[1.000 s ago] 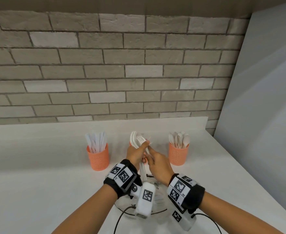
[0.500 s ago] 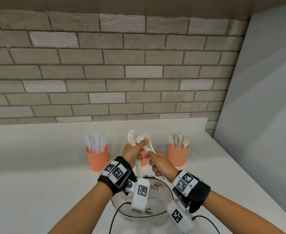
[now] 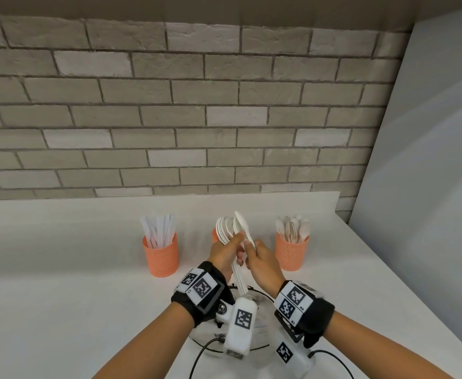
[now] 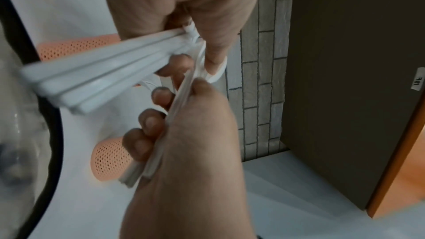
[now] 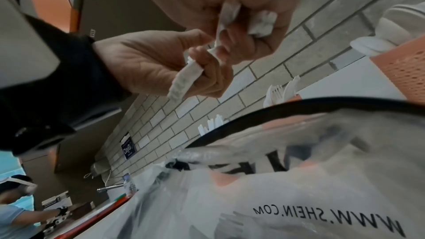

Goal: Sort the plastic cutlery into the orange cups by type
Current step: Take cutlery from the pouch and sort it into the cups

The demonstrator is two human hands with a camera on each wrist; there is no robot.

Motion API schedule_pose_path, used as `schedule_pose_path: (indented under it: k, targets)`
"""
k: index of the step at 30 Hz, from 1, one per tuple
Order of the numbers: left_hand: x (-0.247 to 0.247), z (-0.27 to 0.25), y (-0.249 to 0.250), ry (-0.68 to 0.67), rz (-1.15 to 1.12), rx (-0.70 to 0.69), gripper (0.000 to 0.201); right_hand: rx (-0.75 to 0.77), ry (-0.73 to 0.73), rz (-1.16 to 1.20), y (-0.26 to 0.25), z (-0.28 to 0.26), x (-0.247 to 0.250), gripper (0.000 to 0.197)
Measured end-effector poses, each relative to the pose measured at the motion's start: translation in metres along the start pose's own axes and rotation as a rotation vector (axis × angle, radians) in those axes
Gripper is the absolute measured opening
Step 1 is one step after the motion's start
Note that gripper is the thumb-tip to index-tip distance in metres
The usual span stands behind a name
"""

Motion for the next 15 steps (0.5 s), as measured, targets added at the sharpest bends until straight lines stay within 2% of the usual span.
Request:
schedule_pose_path:
  k: [2, 5, 8, 11, 15]
  targets:
    - [-0.001, 0.001, -0.001, 0.008, 0.012, -0.002, 0.044, -0.006, -0.012, 0.066, 0.001, 0.0, -0.002, 0.027]
    - [0.002, 0.002, 0.001, 0.039, 0.043, -0.024, 0.024, -0.074, -0.028, 0.169, 0.007, 0.001, -0.002, 0.028]
    - [0.013, 0.004, 0.013, 0.118, 0.05, -0.057, 0.041, -0.133, -0.035, 0.205, 0.01, -0.001, 0.003, 0.029]
    - [0.025, 0.004, 0.022, 0.205, -0.038, -0.038, 0.031, -0.196, -0.041, 0.277, 0.014, -0.003, 0.006, 0.028]
    - [0.028, 0.002, 0.022, 0.165, -0.141, -0.005, 0.023, -0.23, -0.046, 0.365, 0.013, -0.003, 0.007, 0.028]
Point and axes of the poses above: each hand's wrist, its own z-axis towards the middle knuckle, its own x-axis out of the back of the hand, y = z × x, the point moved 7 cm from there along z, towards the middle knuckle, and after that the axes turned 5 degrees about z, right-handed, at the moved point
